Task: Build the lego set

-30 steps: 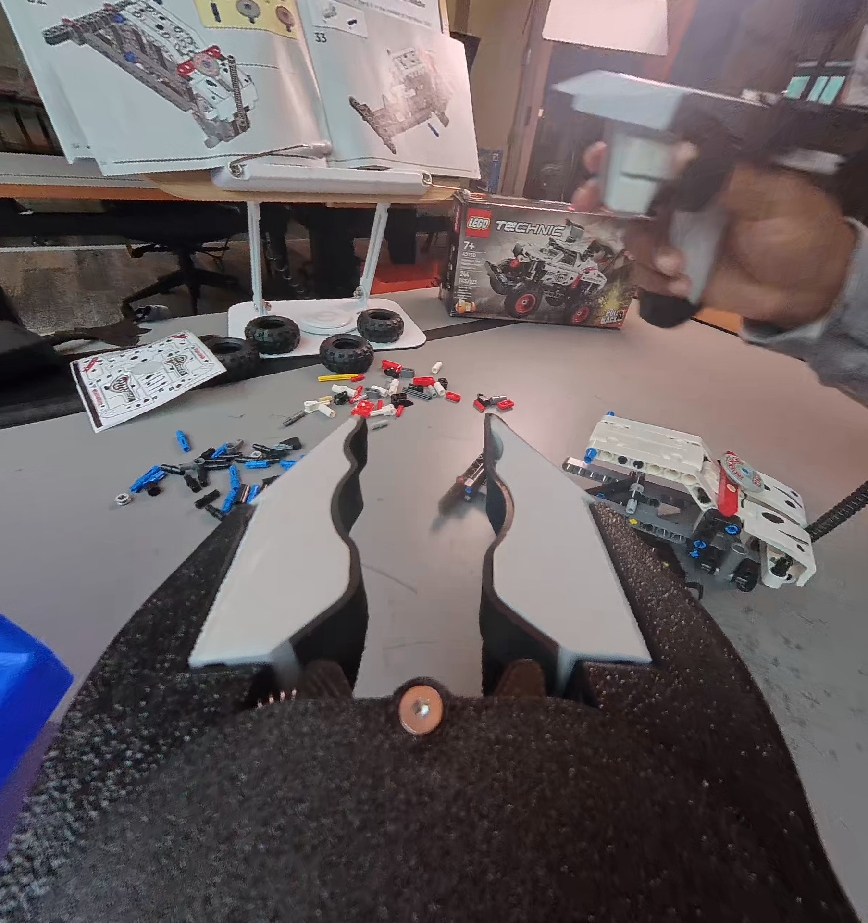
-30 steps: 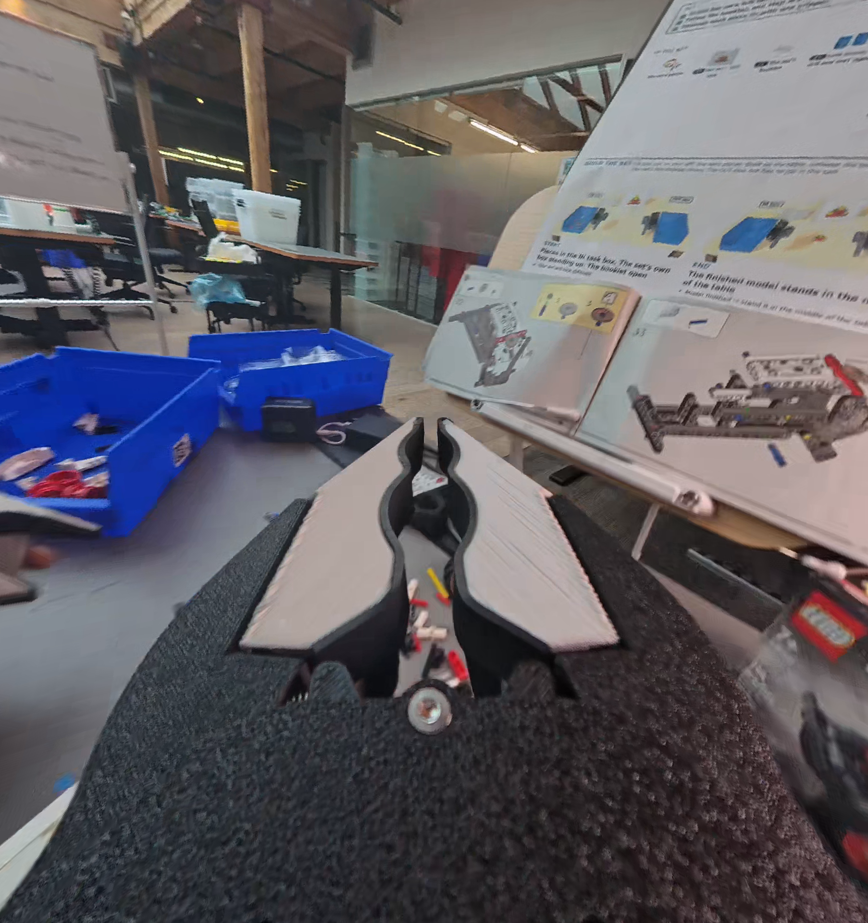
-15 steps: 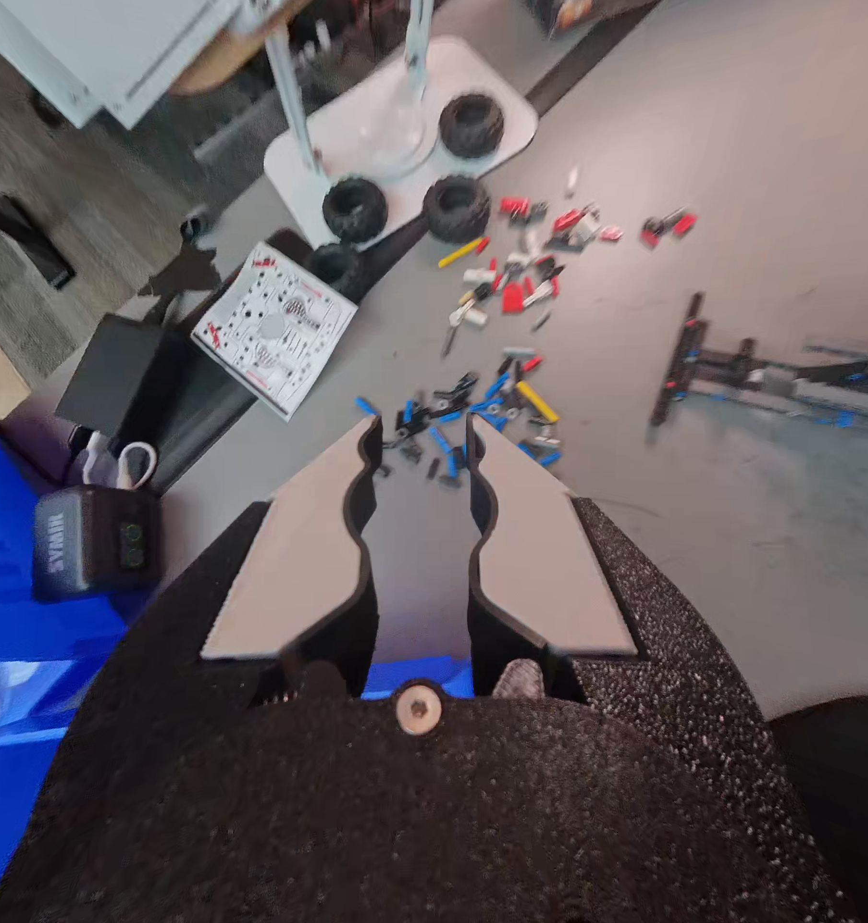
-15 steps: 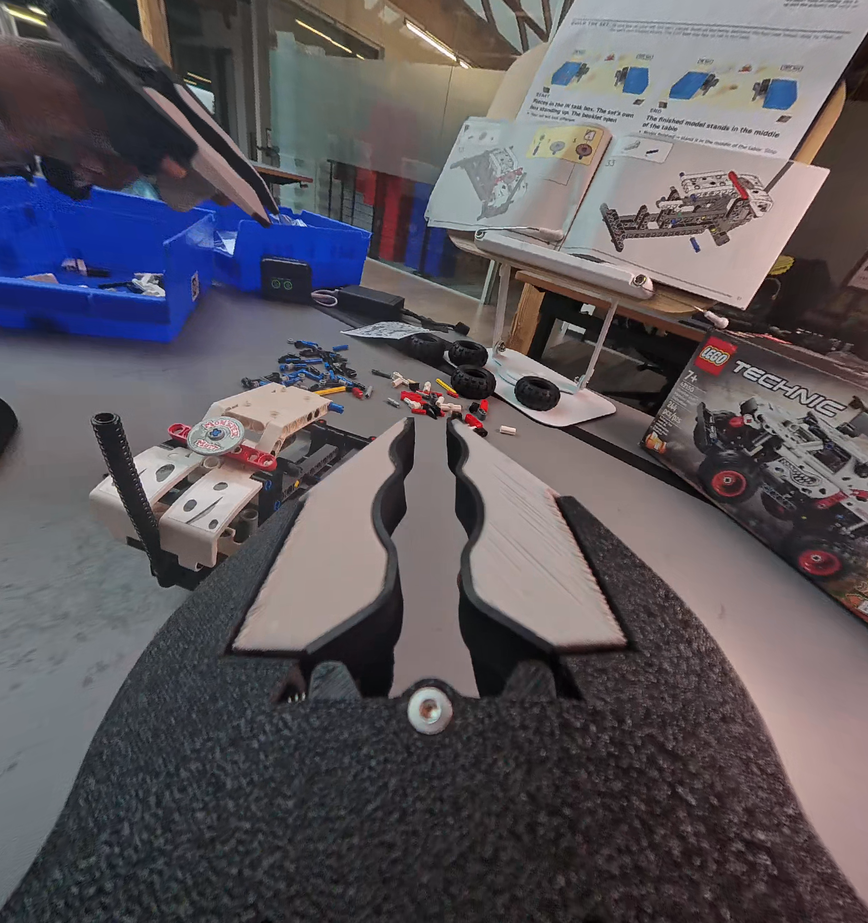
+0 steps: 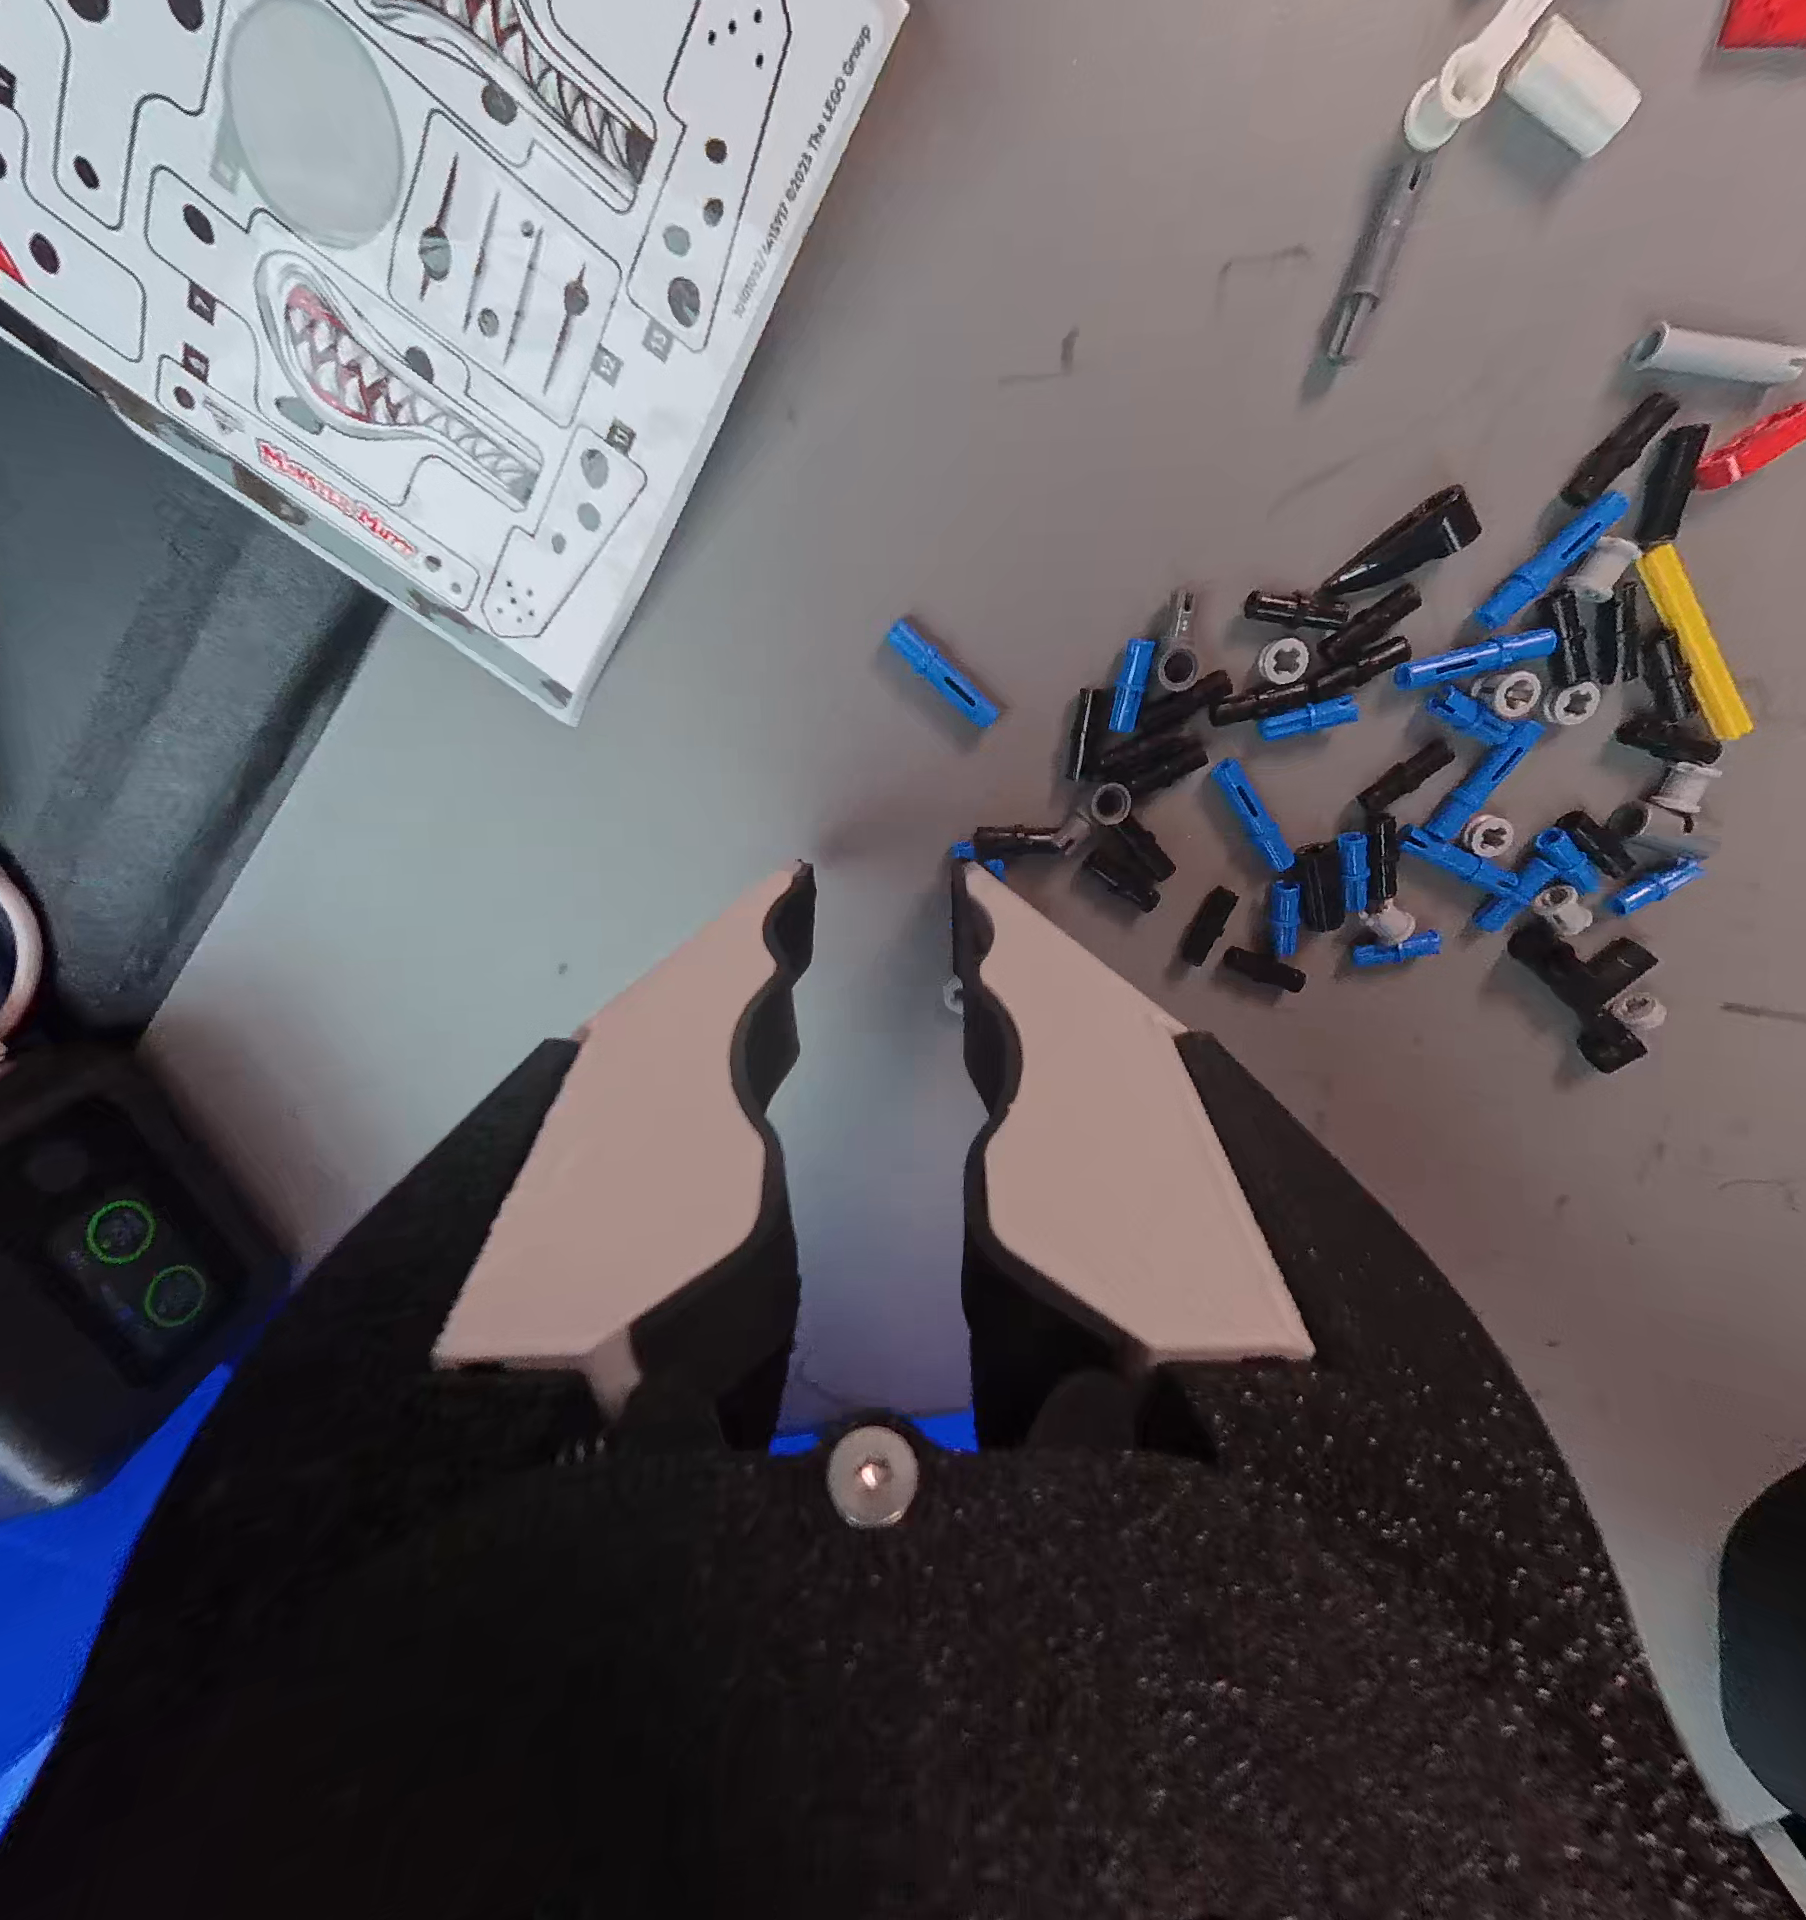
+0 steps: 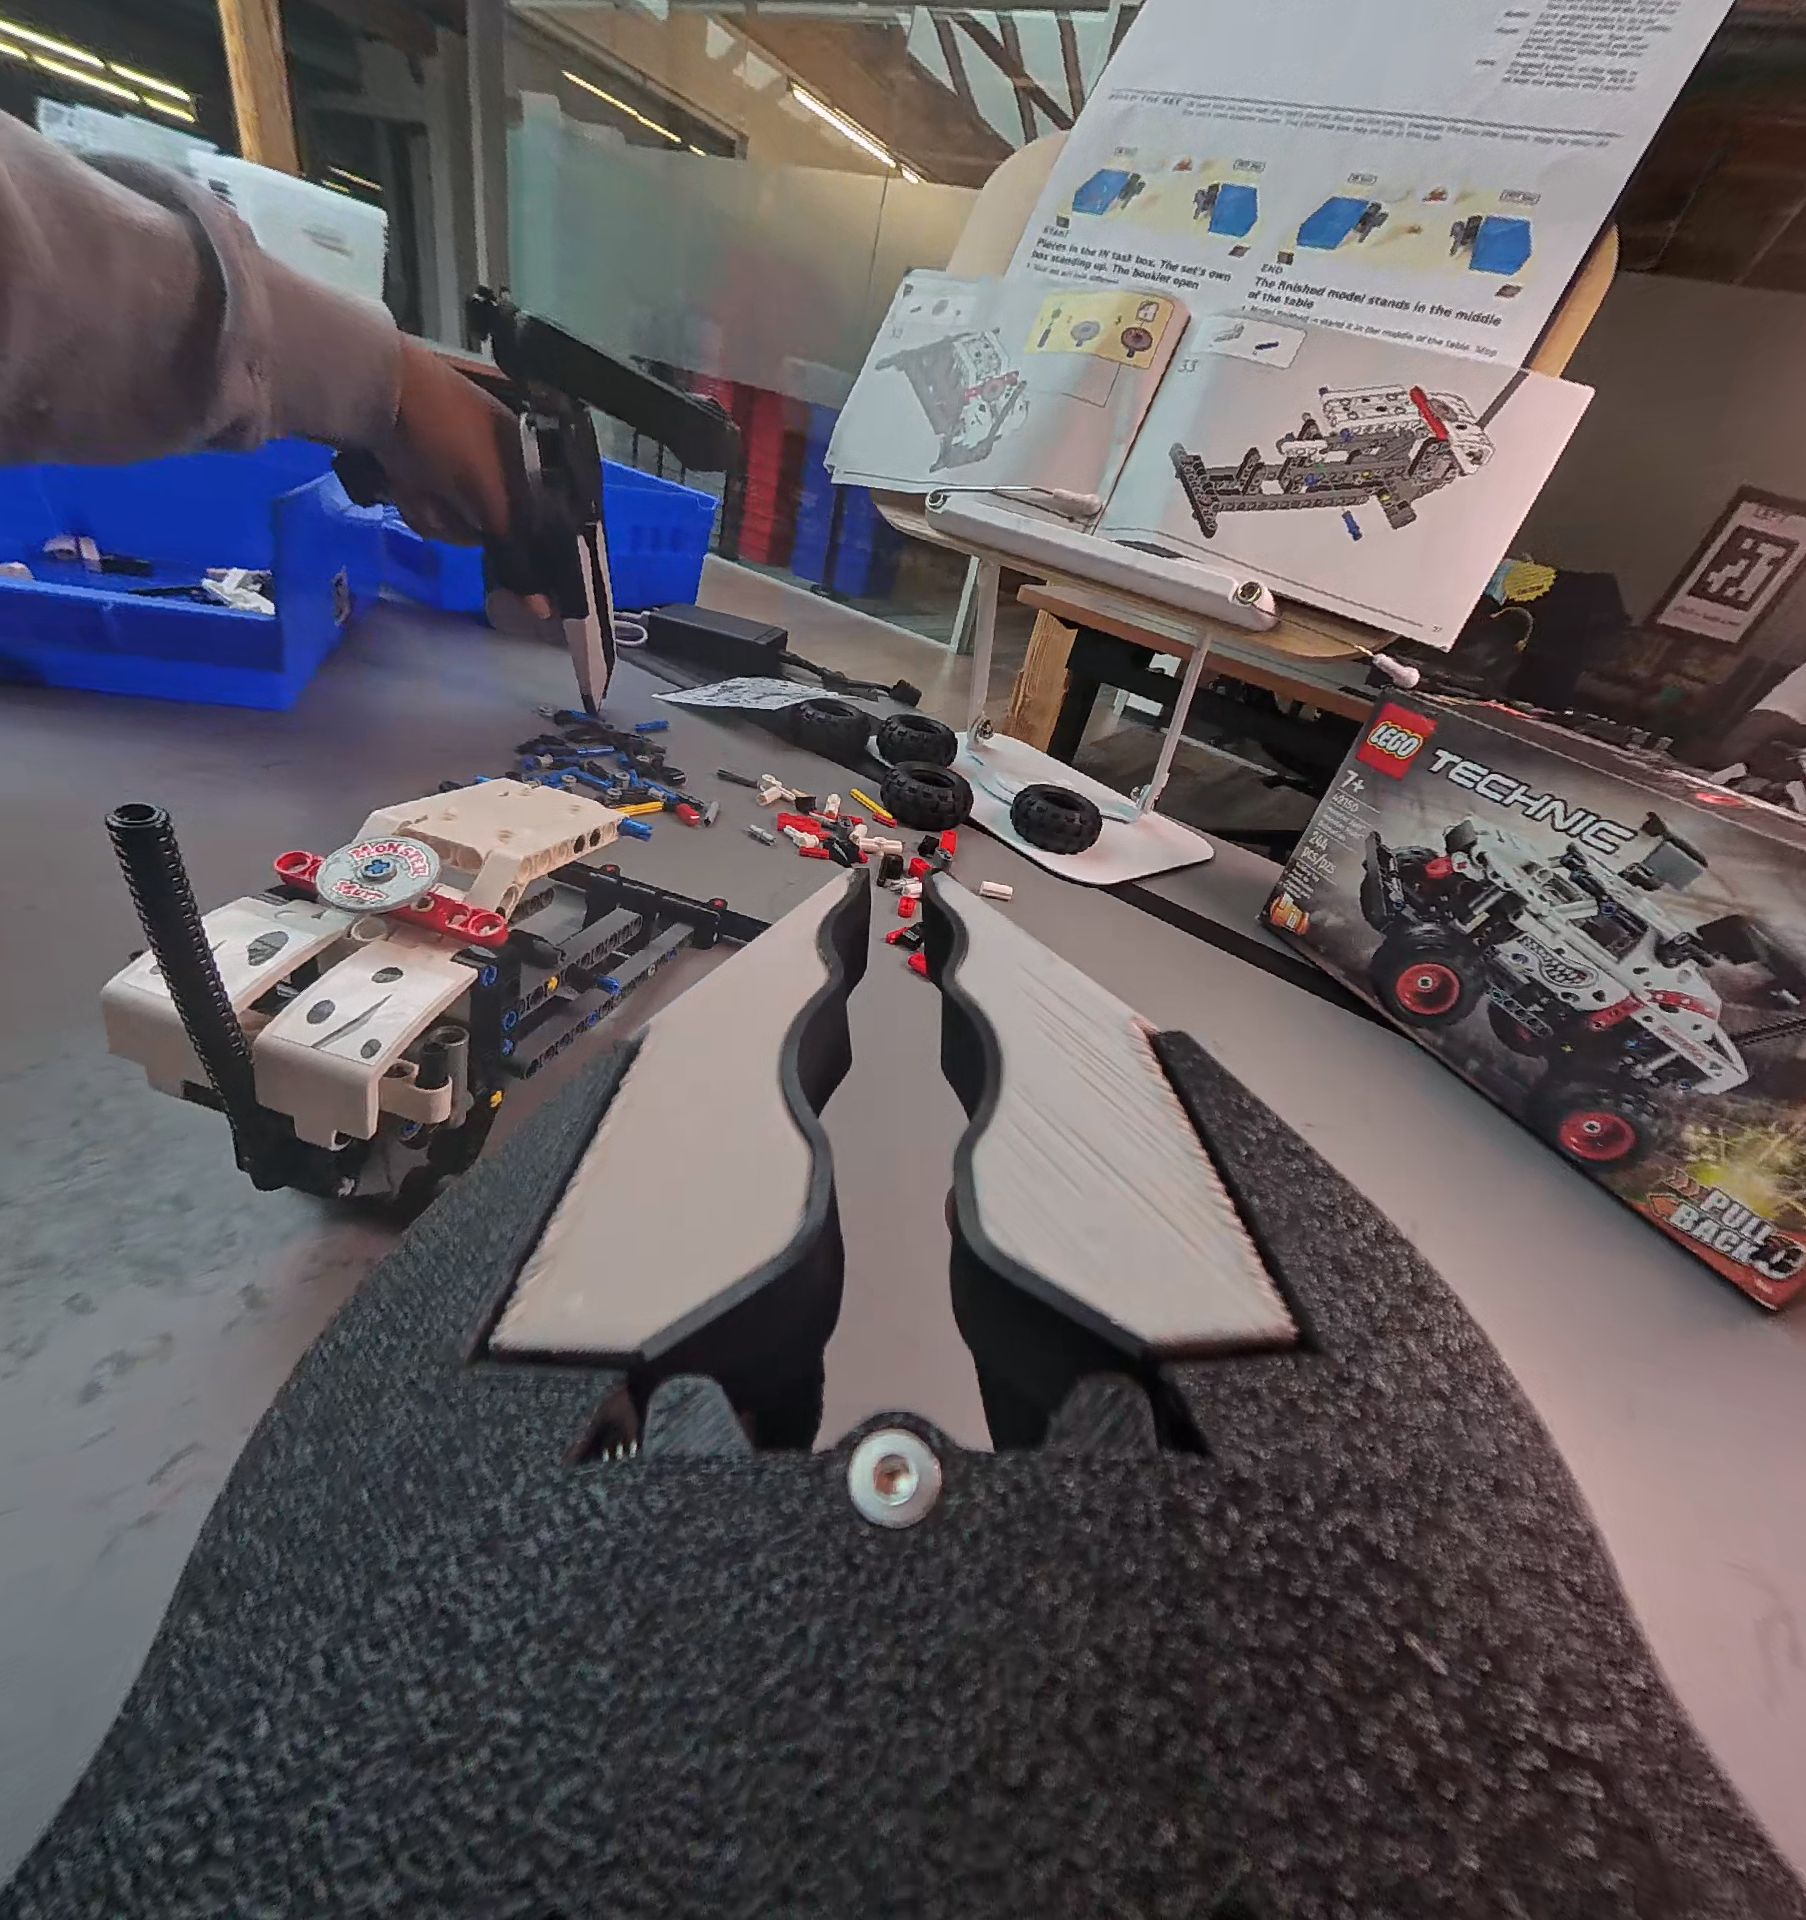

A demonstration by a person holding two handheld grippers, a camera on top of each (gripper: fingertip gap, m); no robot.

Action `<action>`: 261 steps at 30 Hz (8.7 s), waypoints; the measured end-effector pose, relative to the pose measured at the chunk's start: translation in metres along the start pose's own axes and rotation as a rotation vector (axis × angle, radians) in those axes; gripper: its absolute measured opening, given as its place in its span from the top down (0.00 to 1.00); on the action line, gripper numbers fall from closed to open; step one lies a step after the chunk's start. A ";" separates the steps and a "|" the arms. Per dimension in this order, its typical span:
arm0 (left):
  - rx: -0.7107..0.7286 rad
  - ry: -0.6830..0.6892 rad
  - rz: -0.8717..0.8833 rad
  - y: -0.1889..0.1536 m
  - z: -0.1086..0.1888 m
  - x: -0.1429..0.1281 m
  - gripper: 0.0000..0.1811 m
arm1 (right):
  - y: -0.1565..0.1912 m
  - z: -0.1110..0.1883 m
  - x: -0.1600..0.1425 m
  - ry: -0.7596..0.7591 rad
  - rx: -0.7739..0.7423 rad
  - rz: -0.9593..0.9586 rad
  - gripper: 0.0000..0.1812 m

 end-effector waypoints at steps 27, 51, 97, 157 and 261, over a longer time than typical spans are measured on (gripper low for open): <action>-0.063 -0.235 -0.258 -0.085 0.060 0.012 0.98 | -0.004 0.001 0.000 0.011 -0.017 -0.020 0.95; -0.265 -0.233 -0.490 -0.266 -0.044 -0.050 0.98 | 0.097 -0.032 0.026 0.505 0.314 -0.222 0.43; -0.235 -0.400 -0.443 -0.263 -0.046 -0.075 0.97 | 0.025 -0.037 -0.016 0.548 0.624 0.180 0.54; 0.402 -1.689 -0.073 -0.194 0.088 -0.149 0.55 | -0.036 0.011 -0.005 -0.015 -0.135 -0.124 0.76; -0.974 -1.319 0.299 -0.256 -0.011 -0.046 0.96 | 0.087 -0.043 0.014 -0.105 0.371 0.152 1.00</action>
Point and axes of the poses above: each gripper's, where its closed fingertips meet, z back along the fingers, x out of its top, y = z × x across the jaws, the point moved 9 cm from there along z, back along the fingers, and after that the axes turned 9 degrees about -x, right-handed, at the moved point
